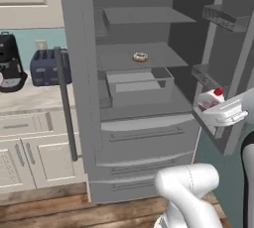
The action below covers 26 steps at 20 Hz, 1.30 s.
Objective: Take the cake and donut from the fridge and place them on the empty tray on the dining counter.
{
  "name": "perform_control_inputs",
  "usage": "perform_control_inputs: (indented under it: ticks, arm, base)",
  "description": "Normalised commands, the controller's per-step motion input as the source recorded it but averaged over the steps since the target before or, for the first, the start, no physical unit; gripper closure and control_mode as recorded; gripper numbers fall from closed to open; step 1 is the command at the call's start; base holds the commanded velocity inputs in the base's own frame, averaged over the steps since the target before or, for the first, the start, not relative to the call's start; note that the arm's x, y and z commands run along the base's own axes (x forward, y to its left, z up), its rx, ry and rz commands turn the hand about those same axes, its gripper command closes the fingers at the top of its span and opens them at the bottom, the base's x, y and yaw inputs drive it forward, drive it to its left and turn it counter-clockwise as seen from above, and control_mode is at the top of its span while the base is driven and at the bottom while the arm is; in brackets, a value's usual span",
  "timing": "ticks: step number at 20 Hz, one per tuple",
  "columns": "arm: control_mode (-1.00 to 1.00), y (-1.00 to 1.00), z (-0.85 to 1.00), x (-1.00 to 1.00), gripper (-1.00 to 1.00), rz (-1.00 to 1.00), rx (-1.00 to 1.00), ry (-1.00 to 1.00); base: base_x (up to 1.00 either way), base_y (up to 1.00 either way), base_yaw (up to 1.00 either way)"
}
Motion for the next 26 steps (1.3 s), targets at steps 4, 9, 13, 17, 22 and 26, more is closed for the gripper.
perform_control_inputs:
  ticks: [4,9,13,17,22,26]
  arm:
    - [1.00,0.00,0.00,0.00,1.00,0.00,0.00,0.00]
    - [1.00,0.00,0.00,0.00,1.00,0.00,0.00,0.00]
    - [1.00,0.00,0.00,0.00,1.00,0.00,0.00,0.00]
    - [1.00,0.00,0.00,0.00,1.00,0.00,0.00,0.00]
    - [1.00,0.00,0.00,0.00,1.00,0.00,0.00,0.00]
    - [1.00,0.00,0.00,0.00,1.00,0.00,0.00,0.00]
  base:
    - [-0.48,0.00,0.18]
    - [-0.35,0.00,0.29]
    - [-0.34,0.00,0.42]
    - [-0.36,0.00,0.50]
    - [-0.29,0.02,0.56]
    - [-0.27,0.05,0.57]
